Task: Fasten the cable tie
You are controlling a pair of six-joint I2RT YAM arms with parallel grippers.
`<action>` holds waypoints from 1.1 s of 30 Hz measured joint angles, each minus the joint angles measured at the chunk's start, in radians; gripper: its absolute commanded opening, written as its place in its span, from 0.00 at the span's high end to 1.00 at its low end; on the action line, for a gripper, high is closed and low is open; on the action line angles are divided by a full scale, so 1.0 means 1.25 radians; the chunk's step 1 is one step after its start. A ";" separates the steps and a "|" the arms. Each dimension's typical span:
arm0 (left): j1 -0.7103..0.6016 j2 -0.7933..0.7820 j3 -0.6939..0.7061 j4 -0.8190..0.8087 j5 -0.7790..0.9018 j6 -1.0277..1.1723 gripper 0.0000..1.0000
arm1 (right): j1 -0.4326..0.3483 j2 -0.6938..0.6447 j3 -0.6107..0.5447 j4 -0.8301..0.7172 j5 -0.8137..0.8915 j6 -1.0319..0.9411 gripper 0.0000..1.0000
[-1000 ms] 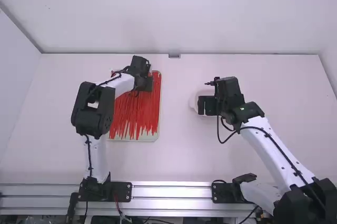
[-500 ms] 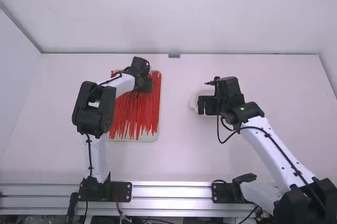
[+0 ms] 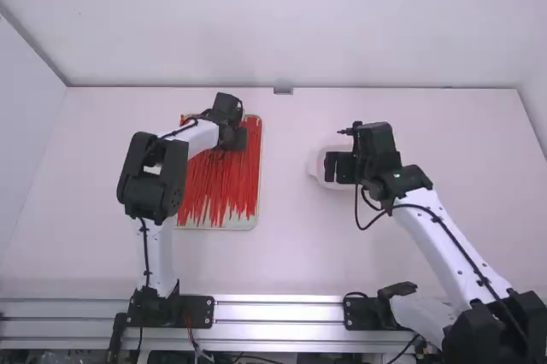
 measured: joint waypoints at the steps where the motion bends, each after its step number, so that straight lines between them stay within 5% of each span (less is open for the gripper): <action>1: 0.000 0.000 0.000 0.000 0.000 0.000 0.92 | 0.000 0.000 0.000 0.000 0.000 -0.001 0.01; 6: 0.000 0.000 0.000 0.002 -0.016 -0.002 0.86 | 0.000 0.000 0.000 0.001 0.000 -0.001 0.01; 33: 0.000 0.000 0.000 0.003 -0.037 -0.003 0.98 | 0.002 0.000 0.000 0.036 -0.003 -0.001 0.01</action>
